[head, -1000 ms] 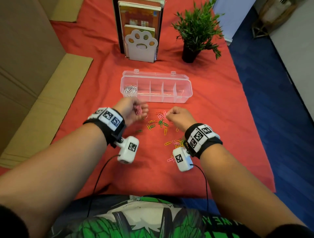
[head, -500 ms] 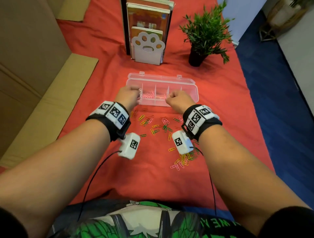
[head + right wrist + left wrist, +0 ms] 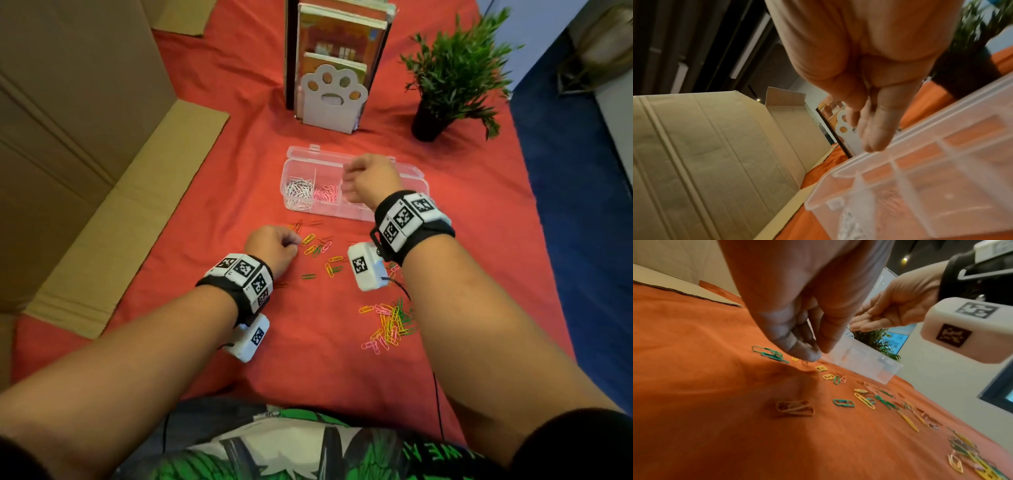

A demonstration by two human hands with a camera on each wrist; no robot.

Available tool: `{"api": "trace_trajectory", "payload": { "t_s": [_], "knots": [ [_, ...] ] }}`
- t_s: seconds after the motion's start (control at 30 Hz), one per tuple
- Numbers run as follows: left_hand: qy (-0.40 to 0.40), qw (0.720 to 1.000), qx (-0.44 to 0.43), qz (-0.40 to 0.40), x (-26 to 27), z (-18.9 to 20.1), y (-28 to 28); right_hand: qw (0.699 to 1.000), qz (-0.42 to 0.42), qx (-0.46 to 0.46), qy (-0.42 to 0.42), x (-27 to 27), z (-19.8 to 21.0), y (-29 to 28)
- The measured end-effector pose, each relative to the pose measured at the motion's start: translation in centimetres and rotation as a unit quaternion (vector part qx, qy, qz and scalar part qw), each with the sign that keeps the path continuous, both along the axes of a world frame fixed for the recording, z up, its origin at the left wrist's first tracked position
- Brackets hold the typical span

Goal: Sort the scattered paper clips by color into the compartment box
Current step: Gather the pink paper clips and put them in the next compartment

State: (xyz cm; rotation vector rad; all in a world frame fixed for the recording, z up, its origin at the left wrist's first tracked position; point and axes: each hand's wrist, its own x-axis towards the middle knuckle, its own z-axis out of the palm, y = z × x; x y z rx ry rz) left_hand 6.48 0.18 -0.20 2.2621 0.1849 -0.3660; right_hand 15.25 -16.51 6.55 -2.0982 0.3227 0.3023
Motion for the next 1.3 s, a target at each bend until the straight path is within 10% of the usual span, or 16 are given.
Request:
{"api": "trace_trajectory", "payload": {
  "t_s": [0.3,1.0,1.3],
  "knots": [
    [-0.023,0.986,0.095,-0.133,1.4,0.2,-4.0,0.954,0.154,-0.255,0.044,-8.4,-4.9,-4.5],
    [-0.053,0.971,0.172,-0.155,0.3,0.2,-4.6,0.899,0.221,-0.377,-0.016,-10.2,-7.9,-2.1],
    [-0.024,0.949,0.239,-0.203,2.2,-0.4,-5.9,0.993,0.012,-0.011,0.114,-10.6,-7.1,-5.8]
  ]
}}
